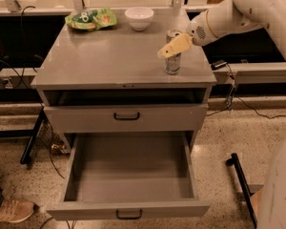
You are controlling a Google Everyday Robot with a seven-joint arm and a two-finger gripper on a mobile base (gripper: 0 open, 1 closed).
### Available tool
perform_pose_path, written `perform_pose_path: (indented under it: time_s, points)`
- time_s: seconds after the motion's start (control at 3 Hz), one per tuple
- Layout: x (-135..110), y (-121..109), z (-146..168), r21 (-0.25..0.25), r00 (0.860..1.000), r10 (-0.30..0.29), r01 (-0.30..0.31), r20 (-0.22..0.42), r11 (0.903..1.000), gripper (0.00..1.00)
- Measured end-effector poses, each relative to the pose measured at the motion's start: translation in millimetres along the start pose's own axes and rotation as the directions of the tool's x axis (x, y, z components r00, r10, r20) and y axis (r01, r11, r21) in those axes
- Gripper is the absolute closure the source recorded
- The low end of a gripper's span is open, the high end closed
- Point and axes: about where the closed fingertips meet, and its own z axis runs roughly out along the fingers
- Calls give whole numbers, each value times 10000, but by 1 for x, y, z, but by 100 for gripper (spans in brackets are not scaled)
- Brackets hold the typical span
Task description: Pick redbull can from middle drawer and place on counter
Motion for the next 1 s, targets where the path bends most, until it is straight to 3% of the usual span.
perform_pose_path:
  time_s: [0.33,0.67,1.0]
  points:
    - [-1,0,-3,62,10000,-54,54,83,10000,0]
    - [-6,2,-40,823,9986,-381,351,358,9960,0]
    - [-14,14,-95,2006,9929,-973,818,688,9763,0]
